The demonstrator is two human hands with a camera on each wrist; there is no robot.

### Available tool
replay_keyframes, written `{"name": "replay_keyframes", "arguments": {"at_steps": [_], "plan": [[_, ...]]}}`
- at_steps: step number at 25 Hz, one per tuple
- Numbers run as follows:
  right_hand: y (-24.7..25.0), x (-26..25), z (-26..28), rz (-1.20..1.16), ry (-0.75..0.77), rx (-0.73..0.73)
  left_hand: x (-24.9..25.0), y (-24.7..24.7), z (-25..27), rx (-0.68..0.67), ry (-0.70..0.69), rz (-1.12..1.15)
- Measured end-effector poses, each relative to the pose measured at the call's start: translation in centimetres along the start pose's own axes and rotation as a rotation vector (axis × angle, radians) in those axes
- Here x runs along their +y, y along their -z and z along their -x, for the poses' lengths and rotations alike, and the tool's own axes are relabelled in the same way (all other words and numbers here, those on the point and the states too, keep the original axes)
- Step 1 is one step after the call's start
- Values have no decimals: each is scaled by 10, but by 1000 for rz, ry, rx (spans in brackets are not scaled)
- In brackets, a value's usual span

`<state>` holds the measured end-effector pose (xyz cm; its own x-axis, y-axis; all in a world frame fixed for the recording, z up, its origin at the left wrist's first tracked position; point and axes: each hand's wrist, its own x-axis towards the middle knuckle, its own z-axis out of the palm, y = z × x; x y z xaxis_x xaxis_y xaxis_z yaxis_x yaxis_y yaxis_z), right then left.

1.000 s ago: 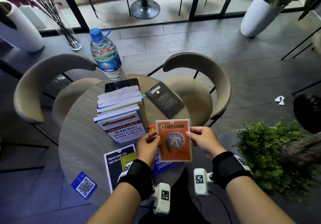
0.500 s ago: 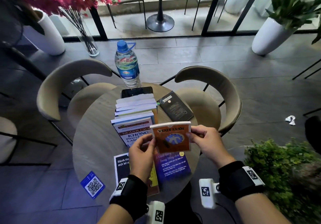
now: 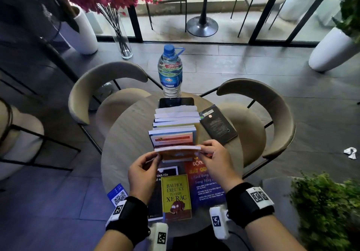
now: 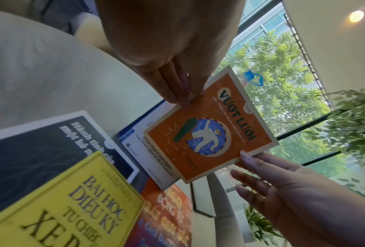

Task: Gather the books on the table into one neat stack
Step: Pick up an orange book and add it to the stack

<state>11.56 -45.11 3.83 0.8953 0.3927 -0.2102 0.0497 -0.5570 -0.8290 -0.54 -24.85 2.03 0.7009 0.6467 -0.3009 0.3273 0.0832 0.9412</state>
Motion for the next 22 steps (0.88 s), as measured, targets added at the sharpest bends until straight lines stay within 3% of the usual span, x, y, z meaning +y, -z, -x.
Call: {"name": "replay_keyframes", "arguments": {"at_steps": [6, 22], "plan": [[-24, 7, -4, 234, 26, -4, -25, 7, -5, 51, 72, -8], [-49, 12, -3, 109, -77, 106, -27, 1, -15, 35, 102, -36]]}}
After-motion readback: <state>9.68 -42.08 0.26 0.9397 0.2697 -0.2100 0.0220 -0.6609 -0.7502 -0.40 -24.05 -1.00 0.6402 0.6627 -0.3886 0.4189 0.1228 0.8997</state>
